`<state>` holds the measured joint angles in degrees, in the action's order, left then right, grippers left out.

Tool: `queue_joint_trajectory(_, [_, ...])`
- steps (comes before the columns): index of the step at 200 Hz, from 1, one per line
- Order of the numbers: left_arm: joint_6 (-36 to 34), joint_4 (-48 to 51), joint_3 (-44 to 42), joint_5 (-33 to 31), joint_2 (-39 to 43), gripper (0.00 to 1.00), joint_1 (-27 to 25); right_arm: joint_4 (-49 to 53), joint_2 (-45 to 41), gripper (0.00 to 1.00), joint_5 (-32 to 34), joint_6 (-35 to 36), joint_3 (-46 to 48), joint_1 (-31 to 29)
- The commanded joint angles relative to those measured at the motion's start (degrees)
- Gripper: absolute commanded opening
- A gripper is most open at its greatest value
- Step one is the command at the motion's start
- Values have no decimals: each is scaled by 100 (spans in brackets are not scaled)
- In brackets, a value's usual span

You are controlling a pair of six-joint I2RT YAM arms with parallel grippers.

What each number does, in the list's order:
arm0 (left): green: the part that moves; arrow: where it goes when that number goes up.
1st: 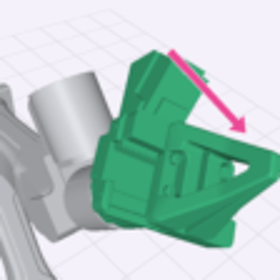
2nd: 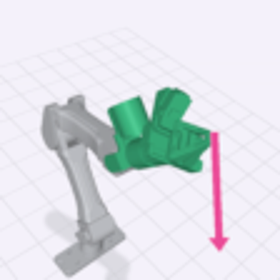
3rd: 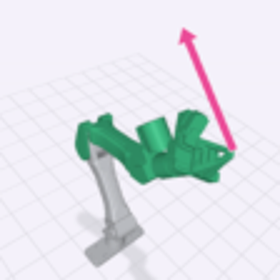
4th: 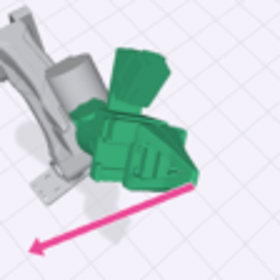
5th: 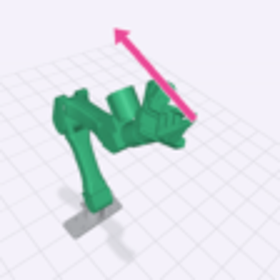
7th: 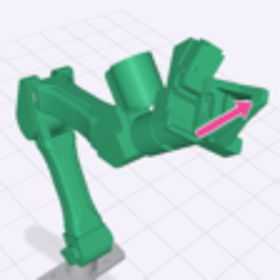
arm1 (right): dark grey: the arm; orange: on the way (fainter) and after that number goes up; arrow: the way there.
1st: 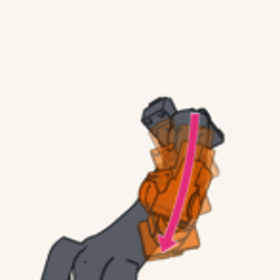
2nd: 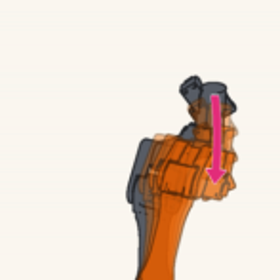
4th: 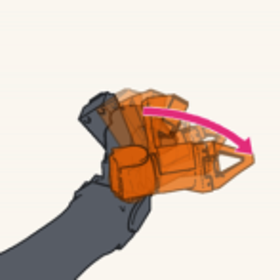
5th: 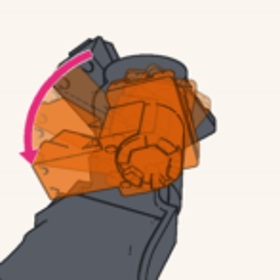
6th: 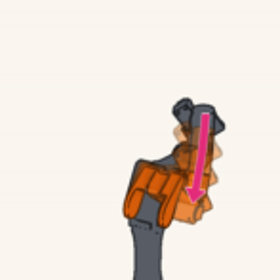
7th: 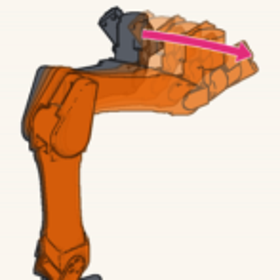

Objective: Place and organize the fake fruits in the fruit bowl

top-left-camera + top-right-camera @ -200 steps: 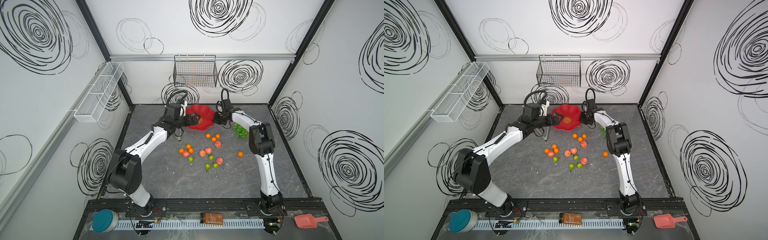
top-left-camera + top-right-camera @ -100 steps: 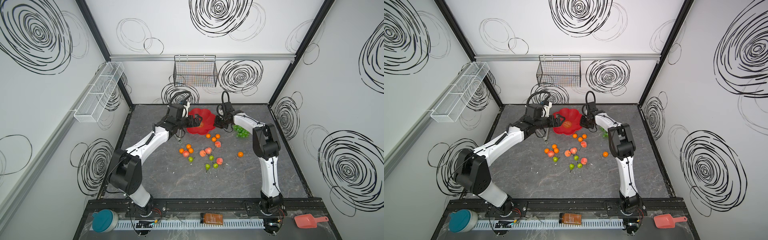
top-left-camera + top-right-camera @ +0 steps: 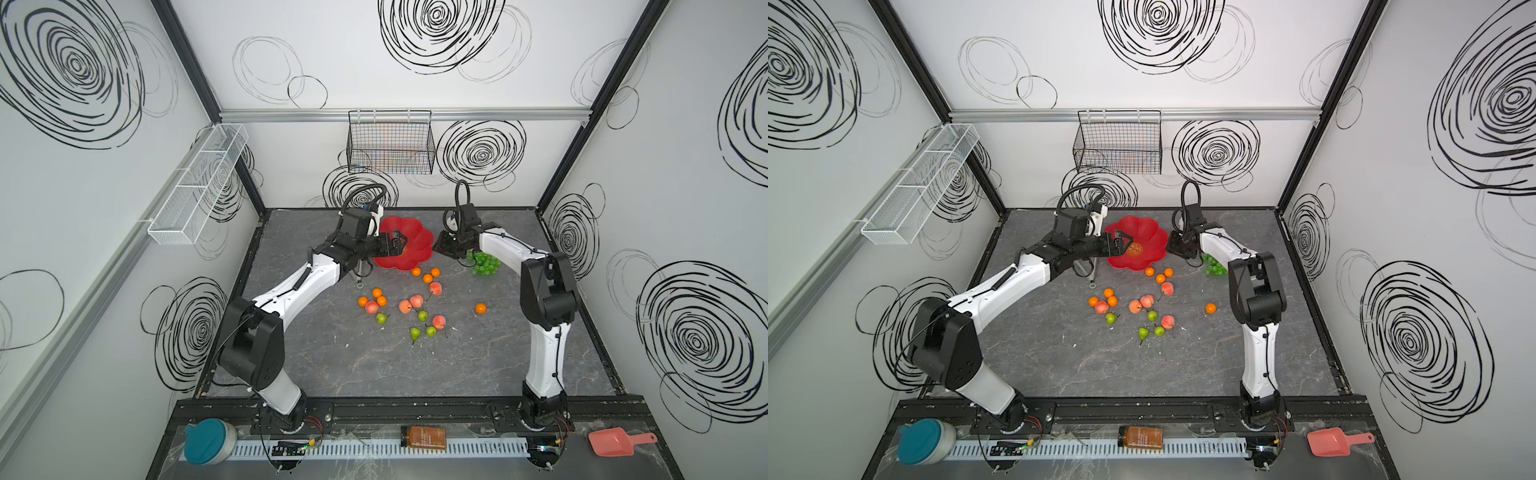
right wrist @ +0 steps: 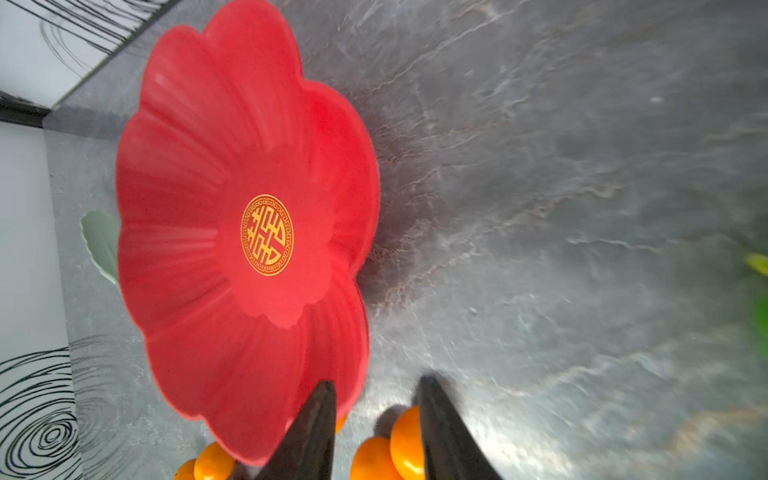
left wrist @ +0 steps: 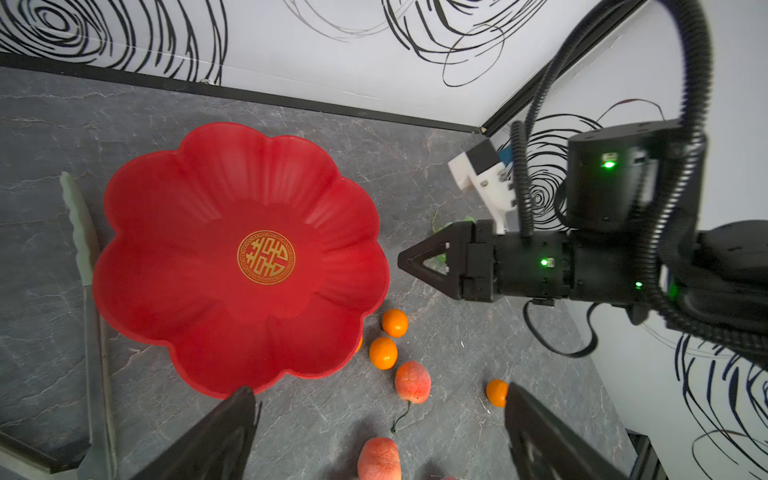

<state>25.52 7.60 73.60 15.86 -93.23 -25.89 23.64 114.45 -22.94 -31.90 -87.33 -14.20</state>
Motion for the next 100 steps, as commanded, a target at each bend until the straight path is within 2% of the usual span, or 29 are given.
queue_joint_trajectory(1, [-269, -549, -113, -133, 211, 96, -331, -476, -748, 38, 211, 50, 607, 326])
queue_joint_trajectory(32, [-462, -724, -250, -411, 231, 96, -790, -423, -1210, 39, 694, 282, 1235, 782])
queue_joint_trajectory(55, [-503, -762, -249, -502, 149, 96, -1117, -502, -1363, 39, 672, 395, 1548, 1027])
queue_joint_trajectory(100, [-195, -1215, -491, -659, 138, 96, -1337, -523, -1097, 34, 425, 706, 1440, 780])
